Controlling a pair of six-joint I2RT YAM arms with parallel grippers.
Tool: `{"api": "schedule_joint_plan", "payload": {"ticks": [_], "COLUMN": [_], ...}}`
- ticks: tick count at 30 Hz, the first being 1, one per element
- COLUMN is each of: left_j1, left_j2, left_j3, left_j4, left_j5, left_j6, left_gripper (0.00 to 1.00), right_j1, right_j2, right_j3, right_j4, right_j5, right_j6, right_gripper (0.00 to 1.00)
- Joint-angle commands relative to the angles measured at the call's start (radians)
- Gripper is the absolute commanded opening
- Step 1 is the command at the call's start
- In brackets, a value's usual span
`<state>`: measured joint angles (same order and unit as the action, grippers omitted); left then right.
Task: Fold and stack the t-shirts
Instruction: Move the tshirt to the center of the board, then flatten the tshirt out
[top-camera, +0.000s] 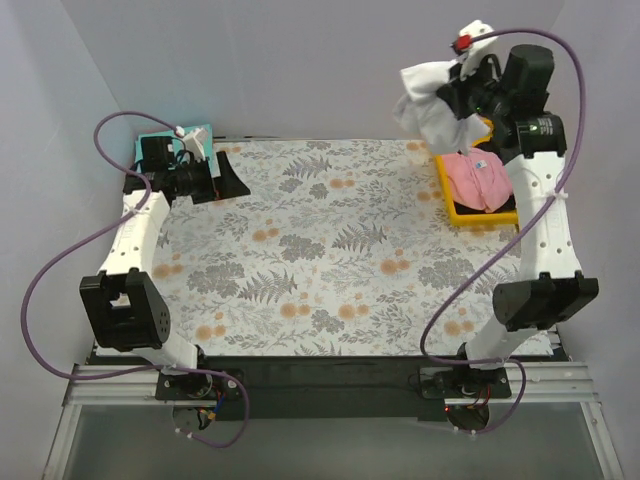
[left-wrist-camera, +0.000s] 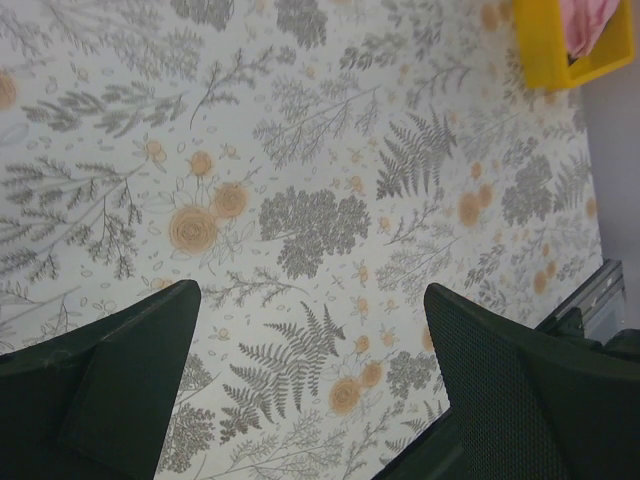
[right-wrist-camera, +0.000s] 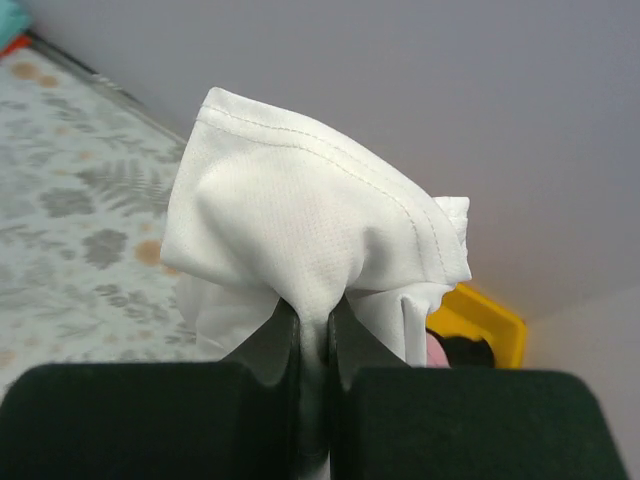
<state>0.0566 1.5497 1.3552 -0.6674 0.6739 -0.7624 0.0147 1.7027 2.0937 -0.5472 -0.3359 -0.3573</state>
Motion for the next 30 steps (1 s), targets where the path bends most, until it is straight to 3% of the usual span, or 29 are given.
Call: {"api": "schedule_joint_plan", "payload": {"ticks": [1,5,6,9,11,13,16,23,30], "left_j1": [0.075,0.114,0.114,0.114,0.112,0.109,0.069,0.019,-0.09], "left_j2": [-0.023,0.001,0.001,-0.013,-0.026,-0.033,-0.016,0.061,0.138], "left_j3": [0.113,0.163,0.16,0.139,0.118,0.073,0.024,-0.05,-0.133], "left_j4": [0.014,-0.018,-0.024,-0.055,-0.066,-0.072,-0.113,-0.276,-0.216], "left_j5": [0.14,0.199,0.2,0.199,0.196,0.188,0.13,-0.006,-0.095], "left_j6": [-0.046,-0.003,0.015,0.106,0.174,0.21,0.325,0.525,0.466], "left_gripper": [0.95,0.95,0.95,0.95,0.95,0.95,0.95,0.95,0.75], "right_j1": [0.154,0.189,0.185,0.082,-0.005,-0.054,-0.024,0.207,0.378], "right_j2": [-0.145,-0.201,-0.212,-0.256,-0.238,-0.197,-0.173,-0.175,-0.069], "right_j3": [-0.075,-0.275,-0.322,-0.552,-0.619,-0.665,-0.728,-0.868,-0.816], "right_j4": [0.018,0.01,0.006,-0.008,-0.043,-0.098,-0.178,-0.26,-0.206], "right_j5": [-0.109,-0.234,-0.236,-0.296,-0.345,-0.342,-0.321,-0.102,0.024], "right_j6": [-0.016,0.11,0.151,0.165,0.147,0.086,0.002,-0.13,-0.077], "right_gripper": [0.01,0.05,0.37,0.88,0.98,0.98,0.98,0.81,0.64]}}
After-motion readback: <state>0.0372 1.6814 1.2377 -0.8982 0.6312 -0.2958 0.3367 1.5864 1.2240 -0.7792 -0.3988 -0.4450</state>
